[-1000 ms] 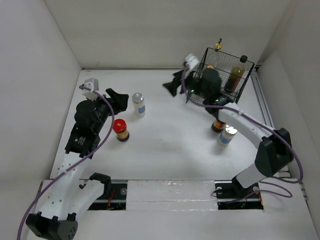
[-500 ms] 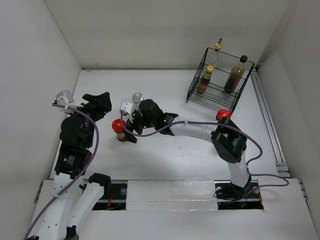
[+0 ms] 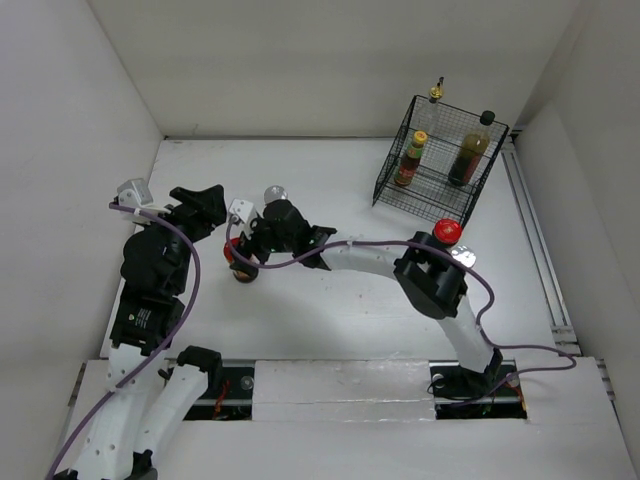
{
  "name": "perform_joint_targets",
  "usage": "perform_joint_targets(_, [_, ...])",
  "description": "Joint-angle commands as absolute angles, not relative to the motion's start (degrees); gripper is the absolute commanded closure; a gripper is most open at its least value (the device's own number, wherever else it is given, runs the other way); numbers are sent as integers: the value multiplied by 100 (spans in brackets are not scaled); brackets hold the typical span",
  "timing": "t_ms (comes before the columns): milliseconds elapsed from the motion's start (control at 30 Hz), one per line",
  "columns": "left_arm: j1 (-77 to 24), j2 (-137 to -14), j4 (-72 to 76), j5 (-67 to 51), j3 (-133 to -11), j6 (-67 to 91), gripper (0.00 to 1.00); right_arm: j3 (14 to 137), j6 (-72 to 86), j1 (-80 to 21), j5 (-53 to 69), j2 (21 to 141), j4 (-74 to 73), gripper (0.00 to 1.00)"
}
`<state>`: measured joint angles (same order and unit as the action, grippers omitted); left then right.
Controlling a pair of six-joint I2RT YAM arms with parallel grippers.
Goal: Organize the condiment bottles
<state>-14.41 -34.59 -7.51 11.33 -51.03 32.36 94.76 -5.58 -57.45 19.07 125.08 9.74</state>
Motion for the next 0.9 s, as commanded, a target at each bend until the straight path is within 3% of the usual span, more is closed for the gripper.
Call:
perform_joint_targets(0, [-1424, -3401, -466, 1072, -5221, 3120, 27, 9817, -422, -5836, 1811, 12472, 1686, 11])
perform_joint_targets(67, [-1424, -3401, -466, 1072, -5221, 3120, 27, 9695, -282, -5836, 1758, 12524, 1880, 32])
perform_joint_targets(200, [-1424, -3401, -466, 1072, -5221, 3068, 27, 9125, 34, -5836, 1758, 12175, 2538, 56])
perform_joint_targets(267, [-1424, -3401, -466, 1072, -5221, 3067, 27, 8599, 193, -5836, 1872, 11832, 3040, 58])
perform_joint_targets(433, [-1424, -3454, -414, 1011, -5168, 3067, 27, 7323, 518, -5468, 1934, 9684, 3560, 59])
perform_joint_targets(667, [-1424, -3620, -413, 747, -5168, 3067, 27, 6636, 458, -3852, 872, 7457, 2278, 60])
perform_joint_targets(867, [-1424, -3674, -413, 686, -5168, 3067, 27, 6714, 404, -2208, 71, 6987, 1784, 60])
